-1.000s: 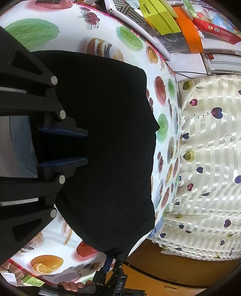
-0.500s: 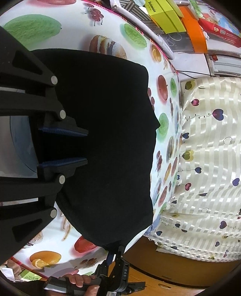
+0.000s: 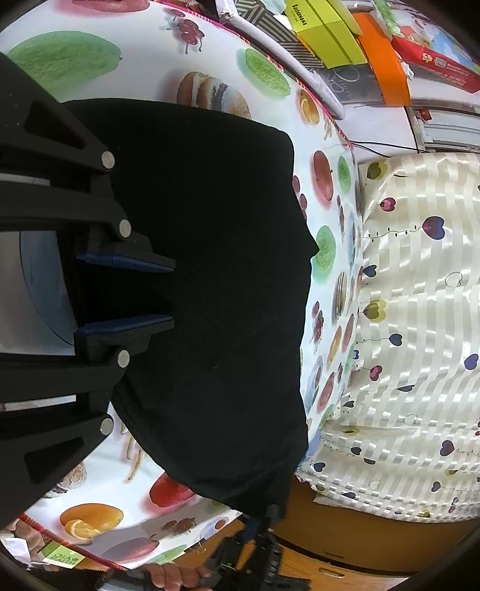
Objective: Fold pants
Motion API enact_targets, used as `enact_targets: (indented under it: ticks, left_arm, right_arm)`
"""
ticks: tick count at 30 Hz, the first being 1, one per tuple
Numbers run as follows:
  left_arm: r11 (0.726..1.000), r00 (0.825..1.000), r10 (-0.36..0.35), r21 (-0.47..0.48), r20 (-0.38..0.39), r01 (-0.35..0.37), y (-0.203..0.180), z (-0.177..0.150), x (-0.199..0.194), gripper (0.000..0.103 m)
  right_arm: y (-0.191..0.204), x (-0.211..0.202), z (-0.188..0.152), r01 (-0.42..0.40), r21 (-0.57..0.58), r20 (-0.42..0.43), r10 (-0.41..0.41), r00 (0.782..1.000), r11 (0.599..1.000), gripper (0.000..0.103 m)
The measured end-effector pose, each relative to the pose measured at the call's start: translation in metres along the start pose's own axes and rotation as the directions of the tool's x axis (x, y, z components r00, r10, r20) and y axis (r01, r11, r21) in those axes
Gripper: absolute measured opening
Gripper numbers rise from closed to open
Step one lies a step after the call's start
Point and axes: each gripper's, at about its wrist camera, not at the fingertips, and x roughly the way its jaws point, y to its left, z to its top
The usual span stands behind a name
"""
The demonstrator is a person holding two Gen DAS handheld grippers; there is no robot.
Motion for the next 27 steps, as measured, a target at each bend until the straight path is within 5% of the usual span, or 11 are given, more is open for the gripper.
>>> enact_targets:
  ticks: [15,27]
  left_arm:
    - [0.996,0.998,0.004,-0.086,0.056,0.001,0.019,0.008,-0.020,0.026]
    - [0.966,0.993,0.101,-0.245,0.063,-0.082,0.079,-0.003,-0.035,0.026]
  right_arm:
    - [0.116,0.012,-0.007,-0.278,-0.251,-0.112,0.257,0.960,0.927,0.018]
    - [0.206,0.057,-0.070,-0.464,-0.380,-0.366,0.331,0.870,0.800,0.018]
